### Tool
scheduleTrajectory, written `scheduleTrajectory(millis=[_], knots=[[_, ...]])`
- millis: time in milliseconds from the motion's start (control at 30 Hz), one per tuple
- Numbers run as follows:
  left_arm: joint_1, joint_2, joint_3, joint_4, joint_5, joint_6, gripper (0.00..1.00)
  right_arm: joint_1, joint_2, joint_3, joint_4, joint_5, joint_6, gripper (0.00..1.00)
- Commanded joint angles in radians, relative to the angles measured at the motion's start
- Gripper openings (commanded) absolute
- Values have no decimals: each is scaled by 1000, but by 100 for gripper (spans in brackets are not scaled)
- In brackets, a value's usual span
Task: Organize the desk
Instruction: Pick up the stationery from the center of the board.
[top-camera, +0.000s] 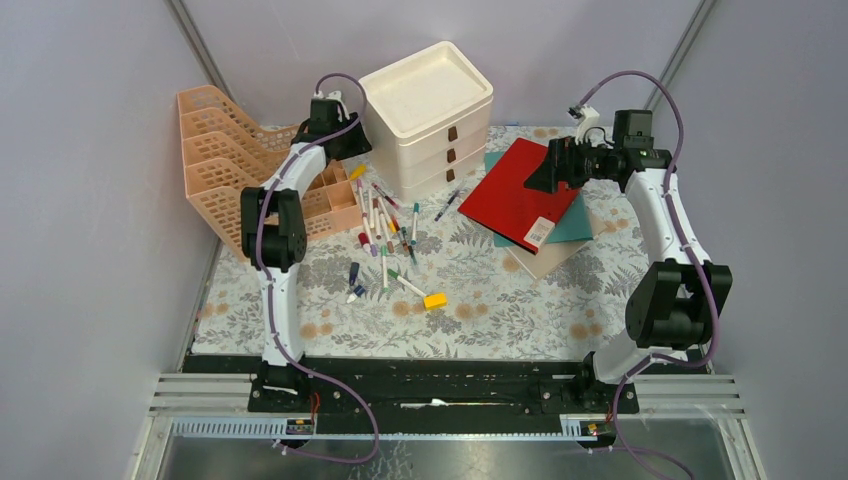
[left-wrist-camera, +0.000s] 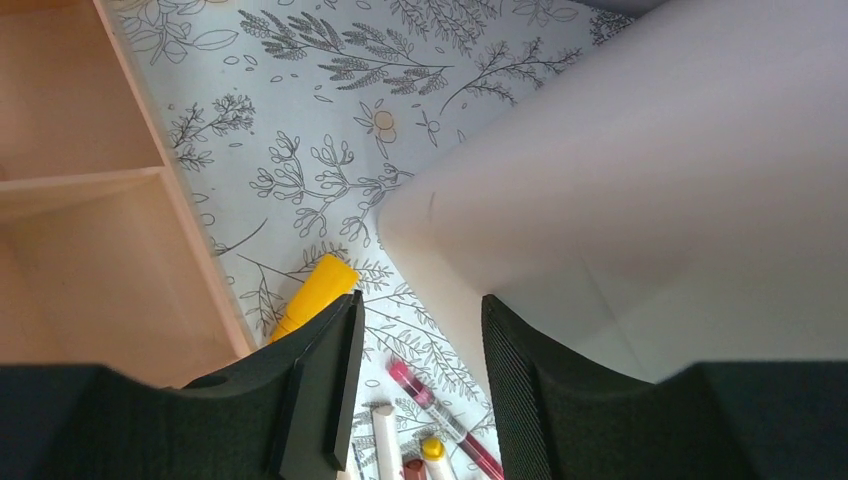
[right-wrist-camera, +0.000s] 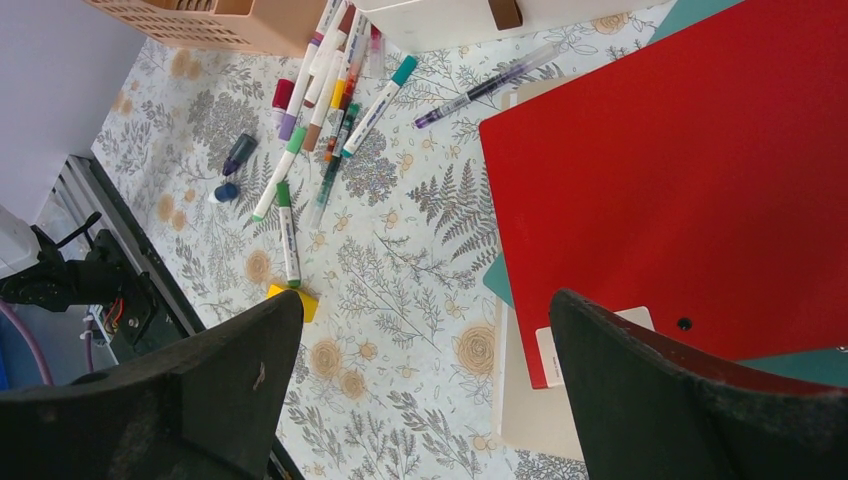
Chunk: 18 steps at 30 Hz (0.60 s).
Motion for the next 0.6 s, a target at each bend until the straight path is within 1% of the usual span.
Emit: scheduleTrajectory(millis=[0,133,300,567], knots=[[0,20,47,107,36,64,53,-9,12,8,19,4,1,100],[2,39,54,106,33,157,59,-9,27,19,19,-5,8,100],[5,59,62,80,58,237,59,-9,34,26,19,-7,13,100],[14,64,30,53,37,281,59,-9,27,7,19,-4,11,100]])
